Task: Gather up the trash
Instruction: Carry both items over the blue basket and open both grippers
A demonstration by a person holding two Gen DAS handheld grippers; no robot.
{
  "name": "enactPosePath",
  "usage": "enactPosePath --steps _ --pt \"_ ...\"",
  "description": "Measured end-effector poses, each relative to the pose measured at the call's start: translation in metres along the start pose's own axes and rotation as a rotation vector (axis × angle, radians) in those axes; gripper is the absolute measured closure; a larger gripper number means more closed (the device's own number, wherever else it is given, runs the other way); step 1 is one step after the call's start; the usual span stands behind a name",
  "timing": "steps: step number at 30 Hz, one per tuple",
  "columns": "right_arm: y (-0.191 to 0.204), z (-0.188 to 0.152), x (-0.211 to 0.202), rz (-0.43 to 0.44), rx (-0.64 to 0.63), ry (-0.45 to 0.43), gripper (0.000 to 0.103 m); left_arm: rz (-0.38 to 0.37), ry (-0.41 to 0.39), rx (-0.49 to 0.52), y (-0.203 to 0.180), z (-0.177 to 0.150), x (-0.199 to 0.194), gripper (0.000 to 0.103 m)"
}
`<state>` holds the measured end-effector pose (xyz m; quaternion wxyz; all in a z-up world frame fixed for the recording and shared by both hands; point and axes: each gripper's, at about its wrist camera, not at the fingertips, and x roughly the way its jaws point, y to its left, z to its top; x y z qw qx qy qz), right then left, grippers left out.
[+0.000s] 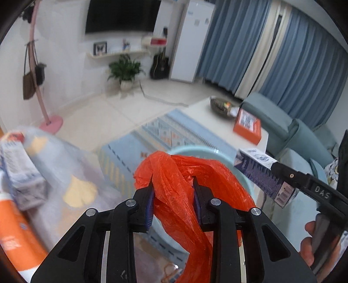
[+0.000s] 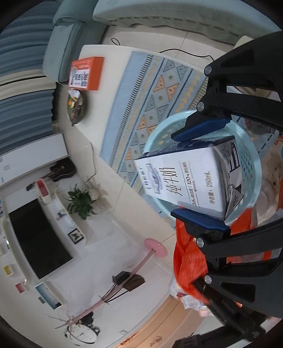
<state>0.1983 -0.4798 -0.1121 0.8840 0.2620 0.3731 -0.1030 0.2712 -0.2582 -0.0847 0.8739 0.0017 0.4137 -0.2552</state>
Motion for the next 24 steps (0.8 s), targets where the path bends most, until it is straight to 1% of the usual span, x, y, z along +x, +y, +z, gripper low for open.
enactPosePath --steps 1,2,3,4,6,8,13,15,19,21,24 --pt "0.001 0.000 0.003 0.000 -0.002 0.007 0.042 -0.003 0.008 -0.016 0.002 -0.001 0.007 0.073" --pt "0.001 -0.002 0.008 -0.001 -0.003 0.015 0.042 -0.003 0.013 -0.028 0.004 -0.002 0.008 0.066" --pt "0.001 -0.001 0.011 -0.003 -0.003 0.020 0.042 -0.009 0.013 -0.040 0.006 -0.003 0.009 0.060" --pt "0.002 -0.003 0.015 -0.008 -0.005 0.029 0.042 -0.019 0.010 -0.049 0.007 -0.004 0.010 0.058" --pt "0.001 -0.003 0.020 -0.011 -0.005 0.046 0.042 -0.027 0.007 -0.056 0.005 -0.005 0.011 0.043" --pt "-0.002 -0.006 0.021 -0.001 0.000 0.054 0.042 -0.027 -0.004 -0.060 0.004 -0.006 0.009 0.034" --pt "-0.002 -0.012 0.010 0.023 -0.024 0.046 0.042 -0.044 0.000 -0.049 -0.003 -0.010 0.000 0.032" --pt "0.005 -0.015 0.001 0.026 -0.053 0.031 0.042 -0.050 -0.020 -0.039 -0.007 -0.016 -0.013 0.032" --pt "0.032 -0.021 -0.021 0.064 -0.118 -0.009 0.042 -0.049 -0.090 -0.024 -0.005 -0.026 -0.056 0.032" --pt "0.053 -0.027 -0.036 0.084 -0.169 -0.040 0.042 -0.043 -0.130 -0.018 -0.002 -0.031 -0.080 0.032" --pt "0.082 -0.036 -0.056 0.125 -0.223 -0.072 0.042 -0.028 -0.200 -0.031 0.012 -0.041 -0.128 0.032"
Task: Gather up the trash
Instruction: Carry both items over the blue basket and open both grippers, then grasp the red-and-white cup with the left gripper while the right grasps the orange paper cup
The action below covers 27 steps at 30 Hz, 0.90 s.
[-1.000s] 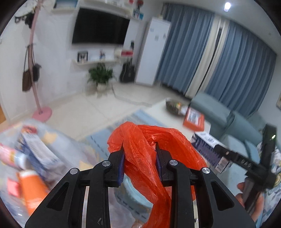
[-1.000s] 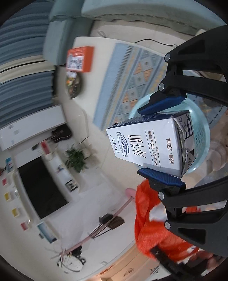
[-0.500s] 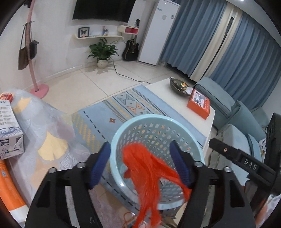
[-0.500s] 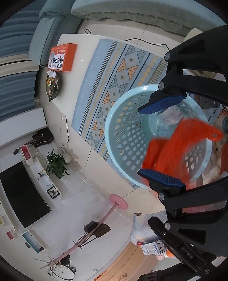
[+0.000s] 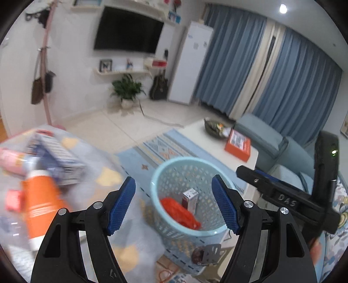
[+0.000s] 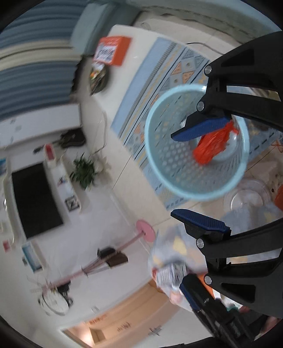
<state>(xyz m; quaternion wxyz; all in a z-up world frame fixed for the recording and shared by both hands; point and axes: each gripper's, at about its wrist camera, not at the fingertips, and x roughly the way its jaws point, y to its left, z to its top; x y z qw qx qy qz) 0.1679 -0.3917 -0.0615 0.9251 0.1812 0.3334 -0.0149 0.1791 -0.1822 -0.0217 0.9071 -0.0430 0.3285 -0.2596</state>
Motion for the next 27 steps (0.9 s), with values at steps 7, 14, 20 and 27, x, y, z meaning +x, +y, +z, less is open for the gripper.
enactPosePath --steps 7,14,20,27 --pt "0.085 -0.008 -0.025 0.151 -0.098 -0.034 0.042 0.143 -0.118 -0.091 0.069 -0.009 -0.099 0.032" --pt "0.164 -0.023 0.009 0.259 -0.162 0.044 0.039 0.421 -0.148 -0.273 0.184 -0.039 -0.179 0.032" --pt "0.201 -0.040 0.047 0.279 -0.160 0.129 0.031 0.594 -0.127 -0.447 0.277 -0.067 -0.224 0.032" --pt "0.226 -0.055 0.086 0.266 -0.204 0.224 0.026 0.612 -0.097 -0.618 0.350 -0.085 -0.228 0.026"
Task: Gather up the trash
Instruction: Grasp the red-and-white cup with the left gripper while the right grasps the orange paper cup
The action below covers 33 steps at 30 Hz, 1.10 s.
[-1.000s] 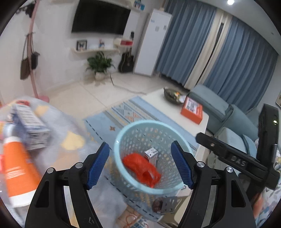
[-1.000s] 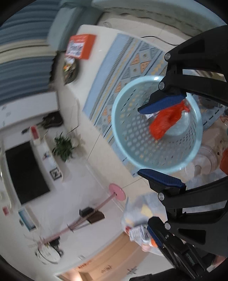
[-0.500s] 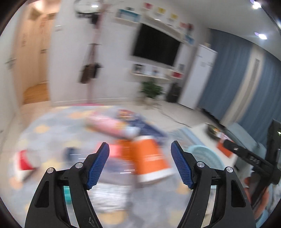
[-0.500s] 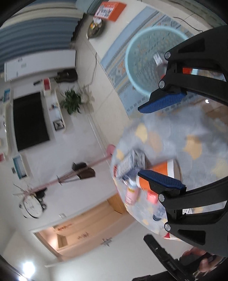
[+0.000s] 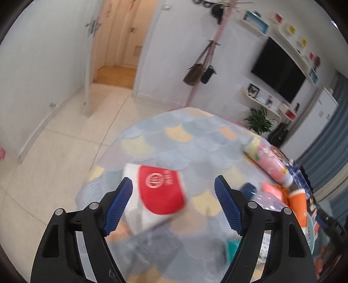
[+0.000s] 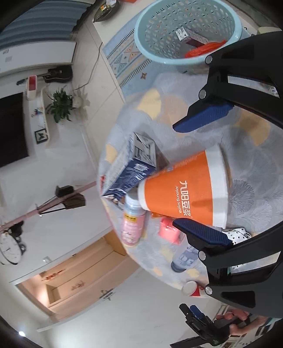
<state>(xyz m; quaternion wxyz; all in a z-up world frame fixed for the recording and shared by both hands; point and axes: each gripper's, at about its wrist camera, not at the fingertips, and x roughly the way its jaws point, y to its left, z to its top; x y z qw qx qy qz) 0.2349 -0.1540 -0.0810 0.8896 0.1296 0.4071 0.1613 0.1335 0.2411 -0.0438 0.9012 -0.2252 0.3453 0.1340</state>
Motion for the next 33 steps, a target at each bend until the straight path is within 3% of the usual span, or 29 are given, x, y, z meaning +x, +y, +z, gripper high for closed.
enactPosePath --steps 6,10,14,23,33 --pt "0.006 -0.006 0.037 0.008 -0.010 0.087 0.023 0.006 0.047 -0.053 0.024 -0.003 0.027 0.025" --pt "0.007 -0.011 0.055 0.038 0.004 0.139 0.022 0.006 0.097 -0.044 0.031 -0.012 0.046 0.025" --pt "0.017 -0.014 0.058 0.007 -0.044 0.136 0.022 0.039 0.102 0.012 0.022 -0.018 0.050 0.026" --pt "0.024 -0.025 0.047 -0.003 -0.075 0.121 0.029 0.045 0.063 0.084 0.005 -0.030 0.037 0.027" --pt "0.017 -0.024 -0.004 -0.002 -0.058 0.004 0.030 -0.075 -0.060 0.143 -0.036 -0.031 -0.016 0.027"
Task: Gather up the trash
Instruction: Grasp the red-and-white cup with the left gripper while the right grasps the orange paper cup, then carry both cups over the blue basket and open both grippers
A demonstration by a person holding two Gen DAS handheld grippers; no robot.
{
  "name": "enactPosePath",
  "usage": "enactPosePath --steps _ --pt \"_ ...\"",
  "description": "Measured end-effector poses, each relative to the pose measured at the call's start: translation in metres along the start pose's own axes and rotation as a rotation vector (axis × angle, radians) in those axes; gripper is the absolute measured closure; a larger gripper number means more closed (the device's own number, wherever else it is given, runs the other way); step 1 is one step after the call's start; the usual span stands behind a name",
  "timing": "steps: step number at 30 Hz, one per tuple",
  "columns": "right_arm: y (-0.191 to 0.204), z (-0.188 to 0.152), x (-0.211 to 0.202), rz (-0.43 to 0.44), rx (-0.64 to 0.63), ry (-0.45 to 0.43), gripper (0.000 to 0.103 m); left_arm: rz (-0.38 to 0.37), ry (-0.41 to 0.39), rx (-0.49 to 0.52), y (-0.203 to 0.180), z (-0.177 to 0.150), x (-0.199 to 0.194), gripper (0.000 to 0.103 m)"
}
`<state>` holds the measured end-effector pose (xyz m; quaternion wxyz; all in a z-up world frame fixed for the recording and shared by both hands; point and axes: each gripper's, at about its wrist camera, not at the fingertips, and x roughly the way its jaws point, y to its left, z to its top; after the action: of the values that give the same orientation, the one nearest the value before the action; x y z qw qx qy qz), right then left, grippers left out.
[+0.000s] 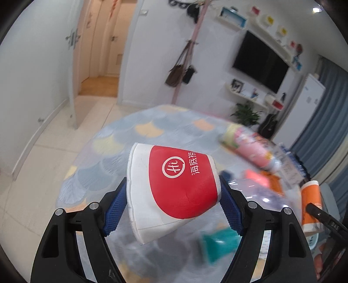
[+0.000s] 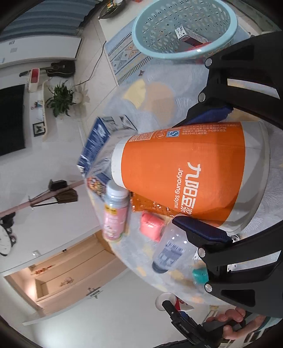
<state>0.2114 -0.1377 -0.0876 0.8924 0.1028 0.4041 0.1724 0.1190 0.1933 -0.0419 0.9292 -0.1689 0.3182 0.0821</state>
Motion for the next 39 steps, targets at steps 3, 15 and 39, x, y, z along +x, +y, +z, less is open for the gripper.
enactPosePath --steps 3,15,39 --pt "-0.006 0.003 -0.020 -0.016 0.015 -0.046 0.030 -0.051 -0.029 0.033 -0.024 0.004 -0.015 0.027" --pt "-0.080 0.021 -0.100 -0.109 0.143 -0.233 0.030 -0.300 -0.065 0.256 -0.181 0.006 -0.040 0.027" --pt "-0.305 -0.015 -0.099 -0.397 0.555 -0.149 0.030 -0.527 0.232 0.524 -0.432 -0.091 0.080 0.027"
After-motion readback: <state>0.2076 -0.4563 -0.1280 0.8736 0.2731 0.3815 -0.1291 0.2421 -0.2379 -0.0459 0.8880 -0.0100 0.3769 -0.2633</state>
